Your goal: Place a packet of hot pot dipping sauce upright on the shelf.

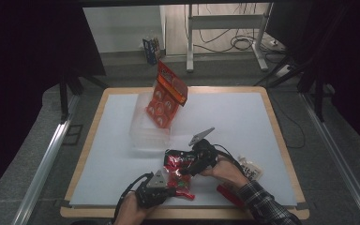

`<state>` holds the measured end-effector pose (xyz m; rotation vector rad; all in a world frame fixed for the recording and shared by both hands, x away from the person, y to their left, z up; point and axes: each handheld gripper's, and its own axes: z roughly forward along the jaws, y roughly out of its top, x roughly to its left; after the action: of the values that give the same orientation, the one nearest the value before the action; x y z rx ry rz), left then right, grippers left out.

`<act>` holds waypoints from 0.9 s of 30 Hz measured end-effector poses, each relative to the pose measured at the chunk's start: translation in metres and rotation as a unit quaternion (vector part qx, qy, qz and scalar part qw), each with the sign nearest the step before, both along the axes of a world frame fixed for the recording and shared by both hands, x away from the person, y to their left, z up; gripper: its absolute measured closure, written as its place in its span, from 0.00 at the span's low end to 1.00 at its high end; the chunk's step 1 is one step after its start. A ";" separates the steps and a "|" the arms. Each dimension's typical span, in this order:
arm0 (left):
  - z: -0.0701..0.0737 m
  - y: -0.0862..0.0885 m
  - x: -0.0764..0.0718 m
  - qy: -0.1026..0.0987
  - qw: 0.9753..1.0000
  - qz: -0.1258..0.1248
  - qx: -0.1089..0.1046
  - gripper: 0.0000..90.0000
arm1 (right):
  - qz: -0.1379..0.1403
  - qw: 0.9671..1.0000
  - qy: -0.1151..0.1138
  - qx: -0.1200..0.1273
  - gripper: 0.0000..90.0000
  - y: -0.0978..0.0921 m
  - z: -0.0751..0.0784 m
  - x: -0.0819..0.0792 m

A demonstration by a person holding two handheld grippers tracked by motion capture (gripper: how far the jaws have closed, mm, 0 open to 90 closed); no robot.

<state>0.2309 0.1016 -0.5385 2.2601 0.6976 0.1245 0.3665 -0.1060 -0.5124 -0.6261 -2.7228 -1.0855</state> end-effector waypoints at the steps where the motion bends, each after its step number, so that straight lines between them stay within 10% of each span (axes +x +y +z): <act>1: 0.000 0.000 0.000 -0.001 1.000 0.000 0.001 1.00 | 0.004 1.000 -0.002 0.001 0.08 0.001 0.001 0.000; 13: 0.000 -0.001 -0.001 -0.003 1.000 0.002 0.000 1.00 | 0.016 0.999 -0.010 0.034 0.21 -0.006 0.021 -0.011; 27: -0.002 -0.001 -0.004 -0.012 1.000 0.007 -0.003 1.00 | 0.027 0.999 0.046 0.008 0.16 -0.007 -0.005 0.005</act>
<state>0.2269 0.1004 -0.5403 2.2441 0.7018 0.1554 0.3712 -0.1135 -0.5175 -0.5810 -2.6343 -1.0365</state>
